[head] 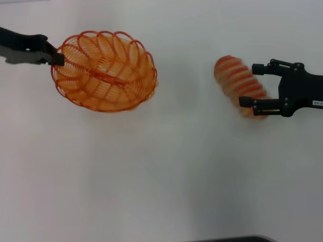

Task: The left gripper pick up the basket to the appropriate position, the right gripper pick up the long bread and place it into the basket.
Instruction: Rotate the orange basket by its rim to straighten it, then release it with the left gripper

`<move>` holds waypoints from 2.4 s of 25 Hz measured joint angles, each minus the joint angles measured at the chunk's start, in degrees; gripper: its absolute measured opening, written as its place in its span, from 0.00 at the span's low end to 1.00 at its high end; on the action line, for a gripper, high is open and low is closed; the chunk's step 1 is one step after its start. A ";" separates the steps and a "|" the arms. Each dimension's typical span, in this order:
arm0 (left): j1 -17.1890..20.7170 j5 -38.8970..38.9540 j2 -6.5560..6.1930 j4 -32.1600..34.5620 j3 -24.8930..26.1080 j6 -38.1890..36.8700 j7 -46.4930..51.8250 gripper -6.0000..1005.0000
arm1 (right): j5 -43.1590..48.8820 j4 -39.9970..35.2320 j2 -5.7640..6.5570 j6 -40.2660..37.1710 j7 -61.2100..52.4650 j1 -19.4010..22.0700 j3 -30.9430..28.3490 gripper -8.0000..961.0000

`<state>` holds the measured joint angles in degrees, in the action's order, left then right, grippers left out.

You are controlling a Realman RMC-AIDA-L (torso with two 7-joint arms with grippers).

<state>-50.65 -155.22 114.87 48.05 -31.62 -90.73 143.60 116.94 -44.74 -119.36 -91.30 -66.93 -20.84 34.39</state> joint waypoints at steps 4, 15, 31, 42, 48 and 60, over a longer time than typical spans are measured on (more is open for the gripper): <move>6.93 6.29 2.94 4.47 0.03 0.42 4.21 0.06 | -0.55 -0.11 0.00 -0.39 0.31 -0.08 -0.81 0.96; 16.64 13.97 9.57 12.55 -2.87 5.98 10.07 0.06 | -0.84 -0.05 -0.07 -0.35 3.21 -0.59 -0.77 0.96; 22.97 16.75 9.80 16.66 -21.34 13.56 24.44 0.06 | 1.09 -0.17 0.19 -0.19 4.28 -0.35 -0.38 0.96; 25.24 18.39 9.75 19.14 -25.90 15.03 26.92 0.07 | 1.28 -0.01 0.07 -0.62 5.39 0.06 -0.24 0.96; 25.86 18.48 9.75 19.31 -26.11 15.54 26.99 0.08 | 1.28 0.00 -0.02 -0.70 5.41 0.26 0.01 0.96; 27.08 19.88 9.75 20.09 -25.80 12.84 27.01 0.37 | 1.27 0.09 0.06 -0.65 5.41 0.25 0.36 0.96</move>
<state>-23.58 -135.34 124.63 68.14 -57.43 -77.89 170.61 118.21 -44.65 -119.30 -91.94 -61.52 -20.59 34.75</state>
